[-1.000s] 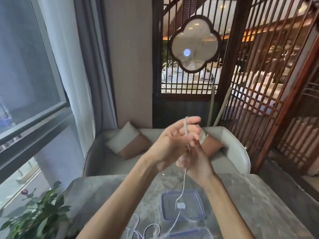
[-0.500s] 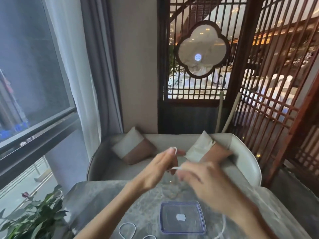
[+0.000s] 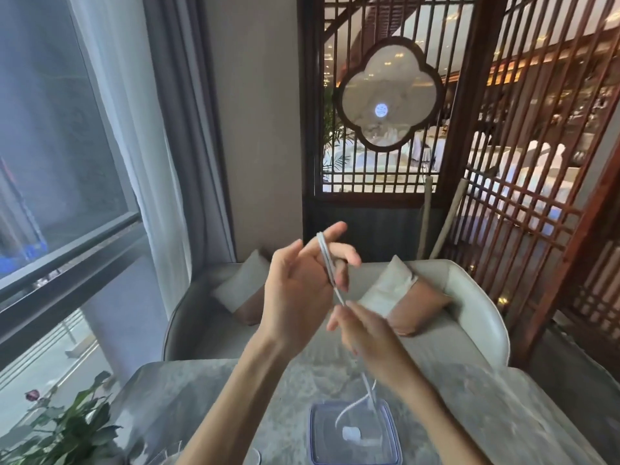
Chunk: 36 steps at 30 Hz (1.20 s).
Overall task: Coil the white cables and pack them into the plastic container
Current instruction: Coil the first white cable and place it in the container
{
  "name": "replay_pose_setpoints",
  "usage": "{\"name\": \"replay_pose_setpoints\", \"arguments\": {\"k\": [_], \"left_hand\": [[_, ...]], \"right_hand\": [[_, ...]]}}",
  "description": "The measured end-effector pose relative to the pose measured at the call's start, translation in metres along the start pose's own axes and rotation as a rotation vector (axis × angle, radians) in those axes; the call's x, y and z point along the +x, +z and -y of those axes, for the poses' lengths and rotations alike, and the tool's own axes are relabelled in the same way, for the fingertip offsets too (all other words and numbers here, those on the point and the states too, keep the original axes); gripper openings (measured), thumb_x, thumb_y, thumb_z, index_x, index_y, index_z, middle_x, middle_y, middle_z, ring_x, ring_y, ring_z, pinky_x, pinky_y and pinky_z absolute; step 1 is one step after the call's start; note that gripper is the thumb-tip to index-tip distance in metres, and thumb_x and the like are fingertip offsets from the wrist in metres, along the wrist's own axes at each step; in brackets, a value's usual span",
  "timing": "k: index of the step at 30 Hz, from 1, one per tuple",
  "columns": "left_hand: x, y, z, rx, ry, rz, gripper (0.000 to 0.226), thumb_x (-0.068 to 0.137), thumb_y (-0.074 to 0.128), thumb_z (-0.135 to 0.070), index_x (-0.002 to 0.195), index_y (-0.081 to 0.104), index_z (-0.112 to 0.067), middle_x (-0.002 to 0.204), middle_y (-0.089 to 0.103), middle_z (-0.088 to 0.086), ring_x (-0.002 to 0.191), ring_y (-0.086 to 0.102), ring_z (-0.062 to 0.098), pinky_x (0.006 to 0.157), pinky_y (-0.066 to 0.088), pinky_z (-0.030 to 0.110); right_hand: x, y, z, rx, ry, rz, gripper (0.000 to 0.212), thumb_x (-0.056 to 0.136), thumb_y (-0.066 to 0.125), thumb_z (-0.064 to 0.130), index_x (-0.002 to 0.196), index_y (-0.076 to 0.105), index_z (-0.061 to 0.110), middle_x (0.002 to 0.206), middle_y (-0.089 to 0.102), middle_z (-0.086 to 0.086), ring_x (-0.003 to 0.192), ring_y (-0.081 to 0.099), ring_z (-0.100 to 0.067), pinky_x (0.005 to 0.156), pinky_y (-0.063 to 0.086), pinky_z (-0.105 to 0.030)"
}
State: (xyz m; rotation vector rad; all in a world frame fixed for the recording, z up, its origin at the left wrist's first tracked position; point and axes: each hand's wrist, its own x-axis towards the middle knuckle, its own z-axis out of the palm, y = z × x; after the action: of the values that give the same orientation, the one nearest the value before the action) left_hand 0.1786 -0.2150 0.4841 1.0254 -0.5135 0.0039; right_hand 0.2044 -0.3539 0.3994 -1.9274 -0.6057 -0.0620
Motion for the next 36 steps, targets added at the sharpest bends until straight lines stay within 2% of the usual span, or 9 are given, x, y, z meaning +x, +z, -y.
{"name": "replay_pose_setpoints", "arguments": {"k": [5,8,11,17,22,27,30,34,36], "left_hand": [[0.025,-0.035,0.02,0.362,-0.234,-0.193,0.055,0.095,0.026,-0.037,0.133,0.043,-0.001,0.092,0.067,0.015,0.071,0.051,0.017,0.102,0.03,0.053],[0.021,-0.017,0.042,0.553,-0.481,-0.184,0.046,0.106,0.025,-0.023,0.144,0.037,-0.001,0.074,0.058,0.015,0.06,0.048,0.019,0.083,0.046,0.054],[-0.006,0.004,0.051,0.539,-0.496,0.1,0.064,0.087,0.031,-0.038,0.127,0.044,0.01,0.067,0.058,0.03,0.04,0.048,0.009,0.05,0.043,0.027],[-0.027,0.012,0.013,-0.057,-0.19,0.252,0.065,0.091,0.023,-0.044,0.125,0.049,0.005,0.072,0.048,0.013,0.062,0.041,0.024,0.064,0.04,0.036],[0.016,-0.009,0.021,0.165,-0.196,-0.251,0.069,0.101,0.009,-0.041,0.135,0.038,0.011,0.075,0.045,0.016,0.065,0.038,0.024,0.066,0.037,0.034],[-0.026,0.005,0.072,0.523,-0.485,-0.02,0.081,0.102,0.008,-0.051,0.124,0.048,0.016,0.069,0.046,0.013,0.058,0.041,0.016,0.062,0.042,0.024],[-0.04,0.002,0.067,0.36,-0.447,0.159,0.103,0.064,0.039,-0.089,0.109,0.049,0.004,0.058,0.047,0.011,0.049,0.042,0.021,0.052,0.039,0.027],[-0.034,-0.008,0.035,-0.048,-0.298,0.265,0.073,0.092,0.022,-0.054,0.123,0.05,0.006,0.069,0.051,0.012,0.065,0.048,0.027,0.067,0.044,0.032],[-0.023,-0.014,0.031,-0.225,-0.205,0.14,0.07,0.095,0.023,-0.053,0.128,0.047,0.004,0.074,0.049,0.013,0.071,0.05,0.029,0.071,0.043,0.036]], "right_hand": [[-0.024,-0.002,0.001,-0.191,-0.084,0.093,0.03,0.094,0.048,0.049,0.083,0.058,0.022,0.056,0.043,0.002,0.05,0.037,-0.003,0.052,0.032,-0.026],[-0.014,-0.041,0.027,-0.607,-0.28,-0.127,0.021,0.093,0.058,0.046,0.082,0.068,0.031,0.063,0.065,0.012,0.058,0.057,-0.005,0.057,0.048,-0.03],[0.004,-0.08,0.044,-0.695,-0.389,-0.328,0.013,0.081,0.07,0.046,0.075,0.076,0.037,0.074,0.073,0.019,0.065,0.062,-0.002,0.06,0.052,-0.034],[0.026,-0.053,0.01,0.099,-0.02,0.01,0.047,0.085,0.065,0.049,0.08,0.073,0.003,0.071,0.067,-0.023,0.067,0.058,-0.019,0.068,0.048,-0.041],[-0.029,-0.005,-0.021,-0.062,0.055,0.153,0.021,0.098,0.054,0.041,0.081,0.064,0.032,0.054,0.052,0.014,0.05,0.042,0.001,0.053,0.035,-0.021],[-0.01,-0.062,0.003,-0.814,-0.363,-0.216,0.026,0.081,0.058,0.054,0.067,0.068,0.034,0.059,0.065,0.014,0.057,0.054,-0.006,0.05,0.032,-0.022],[0.006,-0.081,0.002,-0.526,-0.377,-0.214,0.039,0.068,0.074,0.065,0.066,0.067,0.026,0.058,0.062,0.011,0.054,0.051,-0.002,0.051,0.038,-0.021],[0.015,-0.043,-0.012,0.399,0.051,0.008,0.084,0.051,0.075,0.079,0.083,0.055,0.004,0.054,0.052,-0.002,0.042,0.045,-0.006,0.041,0.036,-0.017],[0.0,-0.008,-0.027,0.517,0.149,0.089,0.072,0.067,0.072,0.07,0.086,0.057,0.003,0.048,0.046,0.0,0.034,0.035,-0.005,0.035,0.026,-0.017]]}}
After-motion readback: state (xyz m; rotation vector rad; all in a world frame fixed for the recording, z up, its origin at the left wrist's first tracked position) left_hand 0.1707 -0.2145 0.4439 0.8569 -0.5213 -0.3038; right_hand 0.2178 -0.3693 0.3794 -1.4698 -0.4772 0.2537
